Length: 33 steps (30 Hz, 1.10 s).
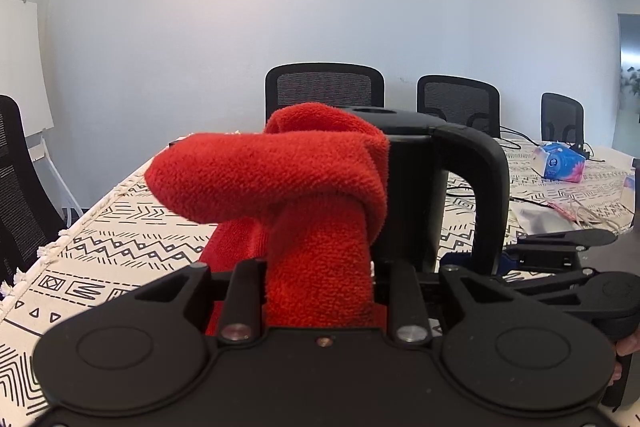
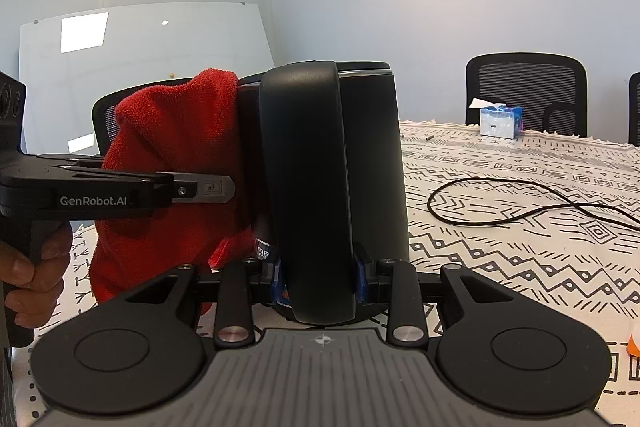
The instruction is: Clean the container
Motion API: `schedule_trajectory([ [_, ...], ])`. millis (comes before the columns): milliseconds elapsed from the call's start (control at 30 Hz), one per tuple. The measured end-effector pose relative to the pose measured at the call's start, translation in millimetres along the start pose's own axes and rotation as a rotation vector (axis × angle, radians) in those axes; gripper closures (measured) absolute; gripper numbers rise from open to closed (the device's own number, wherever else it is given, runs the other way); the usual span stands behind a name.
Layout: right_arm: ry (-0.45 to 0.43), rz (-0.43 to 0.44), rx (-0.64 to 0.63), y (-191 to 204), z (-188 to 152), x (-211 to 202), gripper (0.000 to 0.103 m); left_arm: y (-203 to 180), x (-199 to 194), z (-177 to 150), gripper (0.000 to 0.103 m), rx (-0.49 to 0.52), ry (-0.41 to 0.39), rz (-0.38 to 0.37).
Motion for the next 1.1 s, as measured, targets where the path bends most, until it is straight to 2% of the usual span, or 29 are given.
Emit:
schedule_trajectory([
  [200, 0.0, -0.001, -0.001, 0, 0, 0, 0.072, 1, 7, -7, 0.075, -0.008, 0.026, 0.008],
  [433, 0.0, -0.001, -0.001, 0, -1, 0, 0.072, 3, 5, 4, 0.075, -0.003, -0.005, -0.004],
  [667, 0.0, -0.001, -0.002, -1, 0, 0, 0.072, 1, 12, -2, 0.074, -0.003, 0.015, 0.001],
  [900, 0.0, -0.002, -0.002, -1, -1, 0, 0.072, -1, 5, 12, 0.075, -0.001, -0.024, -0.009],
  [1100, -0.001, -0.004, -0.004, -1, -1, 0, 0.072, -3, 14, -2, 0.074, -0.014, 0.013, -0.013],
])
Point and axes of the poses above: each gripper's, at about its wrist camera, not at the fingertips, and x roughly the way its jaws point, y to its left, z to its top, the point moved 8 cm from there along x, roughly the way its jaws point, and after that the axes turned 3 degrees about z, right-handed, at the moved point
